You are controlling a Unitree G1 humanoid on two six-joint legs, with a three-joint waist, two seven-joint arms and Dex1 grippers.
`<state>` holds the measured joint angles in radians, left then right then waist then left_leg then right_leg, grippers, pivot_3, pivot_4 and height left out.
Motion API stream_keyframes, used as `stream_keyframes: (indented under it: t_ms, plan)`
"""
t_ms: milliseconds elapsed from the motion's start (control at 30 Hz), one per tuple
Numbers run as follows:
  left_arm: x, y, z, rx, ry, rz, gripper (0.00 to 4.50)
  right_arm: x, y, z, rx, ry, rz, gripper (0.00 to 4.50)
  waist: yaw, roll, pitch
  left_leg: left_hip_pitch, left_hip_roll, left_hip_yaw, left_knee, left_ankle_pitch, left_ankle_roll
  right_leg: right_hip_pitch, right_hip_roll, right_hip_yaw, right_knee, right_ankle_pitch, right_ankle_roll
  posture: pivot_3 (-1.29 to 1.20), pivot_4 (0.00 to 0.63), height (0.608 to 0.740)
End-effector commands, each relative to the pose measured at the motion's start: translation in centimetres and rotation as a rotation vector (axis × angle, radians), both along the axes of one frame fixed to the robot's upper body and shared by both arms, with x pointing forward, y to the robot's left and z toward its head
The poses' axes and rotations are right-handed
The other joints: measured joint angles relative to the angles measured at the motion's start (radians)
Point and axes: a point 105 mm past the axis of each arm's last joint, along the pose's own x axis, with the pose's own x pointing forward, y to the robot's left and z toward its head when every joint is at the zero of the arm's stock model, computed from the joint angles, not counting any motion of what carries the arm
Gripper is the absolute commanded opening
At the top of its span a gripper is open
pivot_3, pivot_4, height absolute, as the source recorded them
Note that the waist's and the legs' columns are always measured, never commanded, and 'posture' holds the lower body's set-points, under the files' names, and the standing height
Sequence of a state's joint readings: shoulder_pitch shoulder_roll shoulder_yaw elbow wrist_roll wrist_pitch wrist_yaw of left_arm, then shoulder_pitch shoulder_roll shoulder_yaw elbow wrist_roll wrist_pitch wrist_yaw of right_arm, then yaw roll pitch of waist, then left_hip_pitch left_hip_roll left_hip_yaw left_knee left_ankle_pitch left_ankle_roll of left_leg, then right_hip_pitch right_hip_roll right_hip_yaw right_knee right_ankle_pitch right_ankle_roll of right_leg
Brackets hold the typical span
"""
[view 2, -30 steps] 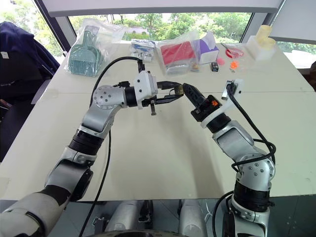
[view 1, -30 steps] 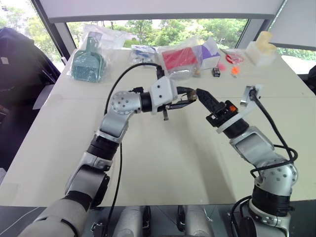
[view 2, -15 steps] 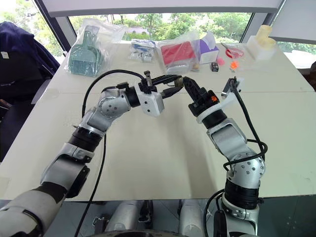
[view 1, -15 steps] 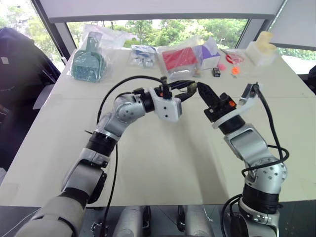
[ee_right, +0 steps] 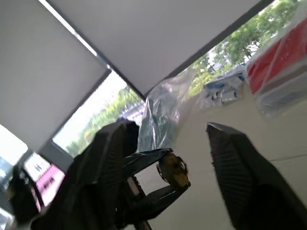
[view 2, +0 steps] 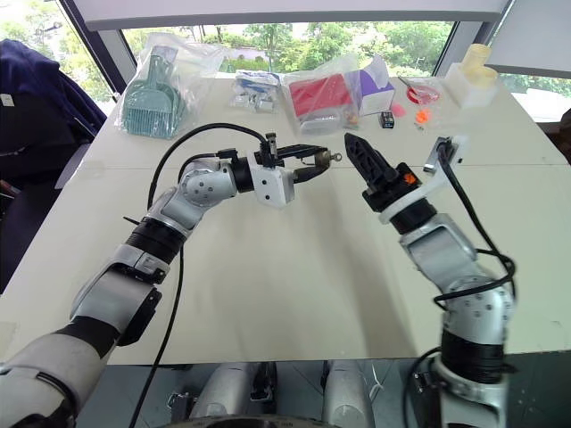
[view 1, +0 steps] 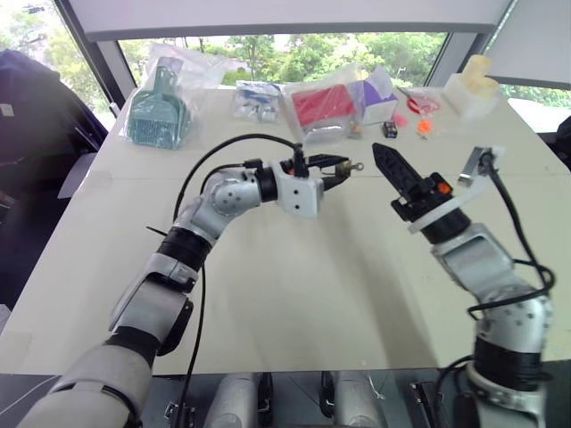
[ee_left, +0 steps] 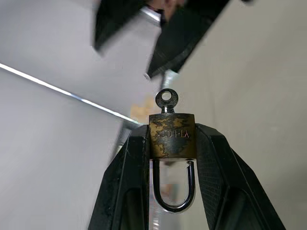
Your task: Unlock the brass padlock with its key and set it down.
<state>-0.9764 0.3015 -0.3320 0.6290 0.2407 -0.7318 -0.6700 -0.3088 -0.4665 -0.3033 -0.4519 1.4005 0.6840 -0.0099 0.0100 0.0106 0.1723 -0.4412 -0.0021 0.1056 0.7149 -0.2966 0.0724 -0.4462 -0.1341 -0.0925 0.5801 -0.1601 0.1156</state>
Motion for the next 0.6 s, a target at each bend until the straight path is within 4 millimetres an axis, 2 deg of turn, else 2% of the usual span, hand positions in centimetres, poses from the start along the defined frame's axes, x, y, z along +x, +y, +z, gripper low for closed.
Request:
stream_keyframes:
  t_ms: [33,200,367,600]
  plan:
    - [-0.5,-0.2,2.9,-0.053,0.005,-0.058,0.77,-1.1,0.0,0.6,-0.125,-0.057,0.060,4.00,0.002,0.000,0.000,0.000,0.000,0.000,0.000,0.000,0.000,0.000,0.000,0.000,0.000,0.000,0.000,0.00,0.150,0.735]
    - [-1.6,-0.6,3.5,-0.066,0.010,-0.120,0.77,-1.3,0.3,-0.2,-0.233,-0.047,0.122,4.00,0.002,0.000,0.000,0.000,0.000,0.000,0.000,0.000,0.000,0.000,0.000,0.000,0.000,0.000,0.000,0.00,0.150,0.735]
    - [-2.9,-1.2,3.7,-0.078,0.010,-0.169,0.77,-0.9,0.6,-0.4,-0.238,-0.051,0.137,4.00,0.003,0.000,0.000,0.000,0.000,-0.001,0.001,0.000,0.000,0.000,-0.001,0.000,0.000,0.000,0.000,0.00,0.150,0.735]
    - [-3.6,-1.5,3.9,-0.089,0.007,-0.188,0.77,-0.7,0.9,-0.3,-0.200,-0.065,0.158,4.00,0.004,0.000,0.000,0.000,0.000,-0.001,0.001,0.000,0.000,0.001,0.000,0.000,0.000,0.000,0.000,0.00,0.150,0.735]
